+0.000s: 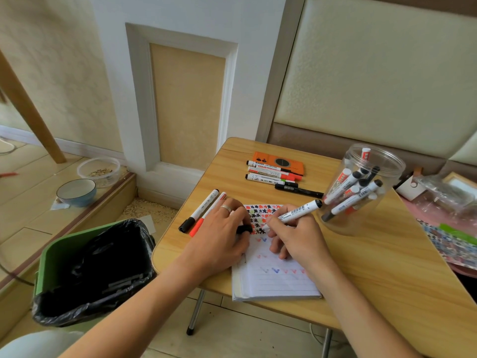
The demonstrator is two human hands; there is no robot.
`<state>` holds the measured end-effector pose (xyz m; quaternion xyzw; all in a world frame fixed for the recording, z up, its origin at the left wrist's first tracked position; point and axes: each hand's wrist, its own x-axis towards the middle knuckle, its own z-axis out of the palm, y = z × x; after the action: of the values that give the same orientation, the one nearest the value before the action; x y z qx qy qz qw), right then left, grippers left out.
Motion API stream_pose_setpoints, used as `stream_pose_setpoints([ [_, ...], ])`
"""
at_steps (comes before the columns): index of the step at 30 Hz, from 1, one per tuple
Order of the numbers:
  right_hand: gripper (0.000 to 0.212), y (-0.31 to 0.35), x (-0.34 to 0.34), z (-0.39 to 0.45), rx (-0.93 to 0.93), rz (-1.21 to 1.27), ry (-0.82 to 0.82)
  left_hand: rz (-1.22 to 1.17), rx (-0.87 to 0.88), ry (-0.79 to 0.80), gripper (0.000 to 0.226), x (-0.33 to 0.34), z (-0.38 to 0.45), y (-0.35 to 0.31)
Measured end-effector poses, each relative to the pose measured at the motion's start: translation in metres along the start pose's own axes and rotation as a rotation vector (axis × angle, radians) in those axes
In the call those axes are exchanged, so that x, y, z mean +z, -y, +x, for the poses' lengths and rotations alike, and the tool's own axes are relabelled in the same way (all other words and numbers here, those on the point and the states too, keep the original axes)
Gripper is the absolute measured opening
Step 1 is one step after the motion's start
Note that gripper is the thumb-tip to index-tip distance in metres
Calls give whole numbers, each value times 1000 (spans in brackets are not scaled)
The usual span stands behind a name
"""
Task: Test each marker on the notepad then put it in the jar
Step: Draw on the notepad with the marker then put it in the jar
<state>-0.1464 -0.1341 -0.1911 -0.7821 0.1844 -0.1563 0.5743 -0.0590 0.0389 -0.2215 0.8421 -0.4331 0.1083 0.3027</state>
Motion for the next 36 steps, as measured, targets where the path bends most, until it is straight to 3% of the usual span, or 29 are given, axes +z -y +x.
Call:
stream_pose_setpoints([
  [4,18,5,3,-4,35,181,-2,35,38,-59,14,-3,0,-2],
  [14,15,7,4,-10,-61,145,101,-57,73,-38,26,-6,-1,-4],
  [17,30,10,1,-10,-10,176,94,-58,71,-64,26,-6,-1,-5],
  [20,52,10,-3,-7,77,346,14,-56,44,-75,26,-8,-2,-8],
  [23,33,6,-9,0,110,542,-115,-95,16,-67,29,-11,-4,-10],
  [26,7,2,-9,2,101,474,-101,-157,42,-76,17,-12,-4,-10],
  [28,11,2,-5,0,72,378,-27,-201,66,-79,12,-13,-4,-10],
  [33,18,6,2,-7,22,206,58,-237,113,-25,39,-12,-2,-6],
  [36,24,7,3,-9,1,143,84,-281,107,-39,29,-13,-1,-2],
])
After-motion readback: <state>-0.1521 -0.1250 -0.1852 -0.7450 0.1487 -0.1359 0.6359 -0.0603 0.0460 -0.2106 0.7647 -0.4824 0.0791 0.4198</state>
